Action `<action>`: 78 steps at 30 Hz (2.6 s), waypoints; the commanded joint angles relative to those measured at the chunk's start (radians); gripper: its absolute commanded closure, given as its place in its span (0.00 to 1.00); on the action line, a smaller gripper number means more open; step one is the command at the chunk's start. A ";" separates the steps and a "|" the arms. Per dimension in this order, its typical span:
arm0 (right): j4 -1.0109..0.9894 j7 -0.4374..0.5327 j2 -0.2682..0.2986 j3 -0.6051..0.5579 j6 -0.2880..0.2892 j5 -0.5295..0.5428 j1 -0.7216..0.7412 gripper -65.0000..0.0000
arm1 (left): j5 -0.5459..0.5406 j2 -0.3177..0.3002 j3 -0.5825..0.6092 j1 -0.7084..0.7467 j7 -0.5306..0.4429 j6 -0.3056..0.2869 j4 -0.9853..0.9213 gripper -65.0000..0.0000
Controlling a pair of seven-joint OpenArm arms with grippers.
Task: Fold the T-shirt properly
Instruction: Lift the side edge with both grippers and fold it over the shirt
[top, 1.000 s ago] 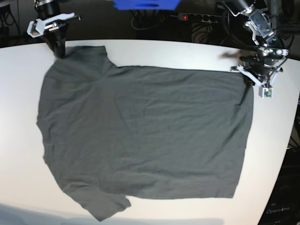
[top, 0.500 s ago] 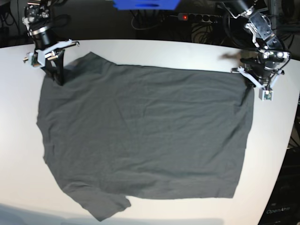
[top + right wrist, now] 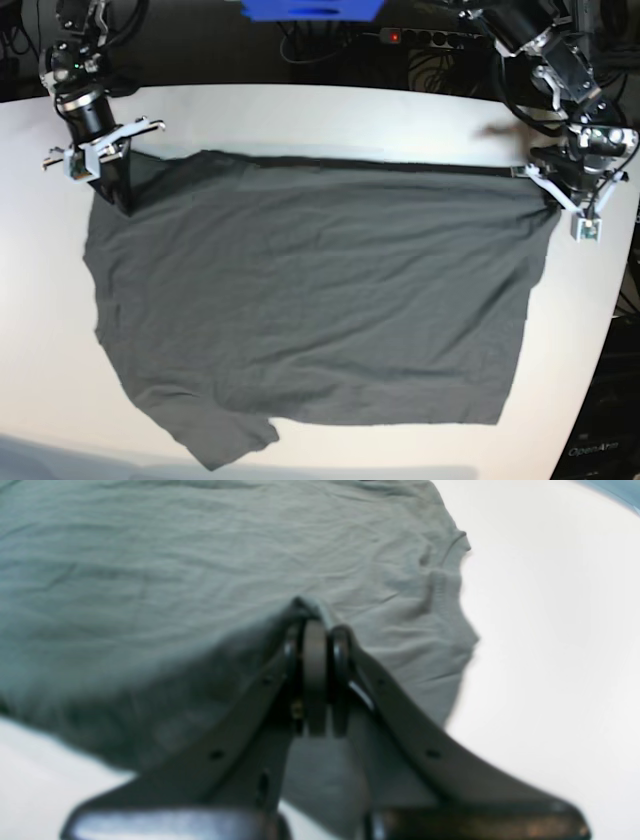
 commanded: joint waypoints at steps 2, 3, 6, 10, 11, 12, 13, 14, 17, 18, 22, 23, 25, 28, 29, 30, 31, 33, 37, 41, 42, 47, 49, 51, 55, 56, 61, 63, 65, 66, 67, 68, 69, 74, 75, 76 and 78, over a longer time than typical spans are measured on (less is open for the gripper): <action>0.046 -0.001 0.010 0.007 0.003 0.005 0.016 0.99 | -0.002 -0.008 0.001 -0.034 -0.001 0.004 0.017 0.96; 0.060 -0.011 0.010 0.007 0.003 0.005 0.025 0.99 | -0.002 -0.008 0.001 -0.039 -0.001 0.004 0.017 0.96; 0.078 -0.045 0.011 0.007 0.003 0.004 0.048 0.99 | -0.002 -0.008 0.006 -0.042 -0.001 0.004 0.015 0.96; 0.081 -0.084 0.036 0.007 0.003 0.004 0.088 0.99 | -0.002 -0.003 0.007 -0.048 -0.001 0.004 0.015 0.96; 0.081 -0.093 0.037 0.007 0.003 0.004 0.099 0.99 | -0.002 -0.002 0.007 -0.057 -0.001 0.004 0.015 0.96; 0.081 -0.103 0.039 0.007 0.003 0.004 0.113 0.99 | -0.002 -0.002 0.007 -0.065 -0.001 0.004 0.011 0.96; 0.081 -0.111 0.048 0.007 0.003 0.004 0.122 0.99 | -0.002 -0.002 0.007 -0.071 -0.001 0.004 0.008 0.96; 0.080 -0.114 0.054 0.007 0.003 0.004 0.128 0.99 | -0.002 -0.002 0.007 -0.077 -0.001 0.004 0.008 0.96; 0.080 -0.126 0.059 0.005 0.003 0.004 0.150 0.99 | -0.002 0.000 0.007 -0.092 -0.001 0.004 0.006 0.96; 0.078 -0.126 0.060 0.005 0.003 0.004 0.151 0.99 | -0.002 0.001 0.007 -0.094 -0.001 0.004 0.006 0.96; 0.075 -0.142 0.074 0.005 0.003 0.004 0.183 0.99 | -0.002 0.018 0.009 -0.128 -0.001 0.004 -0.003 0.96; 0.075 -0.150 0.073 0.005 0.003 0.004 0.188 0.99 | -0.002 0.020 0.009 -0.132 -0.001 0.004 -0.009 0.96; 0.075 -0.154 0.073 0.002 0.003 0.004 0.206 0.99 | -0.002 0.021 0.009 -0.151 -0.001 0.004 -0.032 0.96; 0.074 -0.154 0.073 0.001 0.003 0.004 0.223 0.99 | -0.002 0.021 0.009 -0.186 -0.003 0.004 -0.080 0.96; 0.071 -0.154 0.073 0.001 0.003 0.004 0.228 0.99 | -0.002 0.021 0.009 -0.197 -0.003 0.004 -0.092 0.96; 0.068 -0.156 0.073 0.001 0.003 0.004 0.232 0.99 | -0.002 0.021 0.009 -0.206 -0.004 0.004 -0.101 0.96; 0.064 -0.156 0.073 0.001 0.003 0.004 0.232 0.99 | -0.002 0.021 0.009 -0.217 -0.004 0.004 -0.109 0.96; 0.049 -0.156 0.073 0.001 0.004 0.004 0.240 0.99 | -0.002 0.021 0.009 -0.241 -0.007 0.004 -0.123 0.96; 0.012 -0.156 0.073 -0.002 0.004 0.004 0.266 0.99 | -0.002 0.021 0.009 -0.278 -0.003 0.004 -0.136 0.96; -0.011 -0.154 0.073 -0.018 0.004 0.004 0.286 0.99 | -0.008 0.023 0.064 -0.283 -0.003 0.004 -0.138 0.96; -0.015 -0.154 0.073 -0.024 0.004 0.004 0.289 0.99 | -0.011 0.023 0.086 -0.283 -0.007 0.004 -0.138 0.96; -0.038 -0.156 0.073 -0.065 0.004 0.004 0.300 0.99 | -0.012 0.041 0.165 -0.283 -0.010 0.004 -0.136 0.96; -0.043 -0.159 0.073 -0.082 0.004 0.004 0.317 0.99 | -0.012 0.043 0.187 -0.283 -0.010 0.004 -0.136 0.96; -0.044 -0.196 0.073 -0.091 0.004 0.004 0.334 0.99 | -0.012 0.043 0.198 -0.300 -0.010 0.004 -0.136 0.96; -0.061 -0.219 0.077 -0.093 0.004 0.001 0.380 0.99 | -0.003 0.037 0.194 -0.336 -0.010 0.004 -0.136 0.96; -0.067 -0.219 0.083 -0.093 0.004 -0.007 0.386 0.99 | -0.002 0.035 0.194 -0.344 -0.010 0.004 -0.136 0.96; -0.140 -0.217 0.083 -0.091 0.004 -0.073 0.444 0.99 | -0.002 0.009 0.193 -0.361 -0.010 0.004 -0.138 0.96; -0.164 -0.214 0.083 -0.093 0.004 -0.082 0.463 0.99 | -0.002 0.008 0.193 -0.365 -0.010 0.004 -0.152 0.96; -0.170 -0.215 0.082 -0.091 0.004 -0.091 0.472 0.99 | -0.002 -0.009 0.185 -0.365 -0.010 0.004 -0.169 0.96; -0.172 -0.217 0.080 -0.091 0.004 -0.090 0.472 0.99 | -0.008 -0.019 0.171 -0.367 -0.010 0.004 -0.176 0.96; -0.172 -0.217 0.080 -0.091 0.004 -0.090 0.472 0.99 | -0.009 -0.023 0.158 -0.367 -0.010 0.004 -0.187 0.96; -0.172 -0.217 0.079 -0.090 0.004 -0.090 0.472 0.99 | -0.011 -0.028 0.147 -0.367 -0.012 0.004 -0.199 0.96; -0.172 -0.217 0.079 -0.090 0.004 -0.090 0.470 0.99 | -0.011 -0.031 0.138 -0.367 -0.012 0.004 -0.212 0.96; -0.173 -0.217 0.063 -0.090 0.004 -0.091 0.470 0.99 | -0.012 -0.055 0.121 -0.369 -0.012 0.004 -0.238 0.96; -0.175 -0.217 0.065 -0.091 0.004 -0.091 0.472 0.99 | -0.012 -0.055 0.121 -0.370 -0.012 0.004 -0.238 0.96; -0.175 -0.217 0.065 -0.091 0.004 -0.091 0.472 0.99 | -0.012 -0.055 0.121 -0.370 -0.012 0.004 -0.238 0.96; -0.175 -0.219 0.063 -0.093 0.004 -0.093 0.473 0.99 | -0.012 -0.055 0.124 -0.373 -0.012 0.004 -0.238 0.96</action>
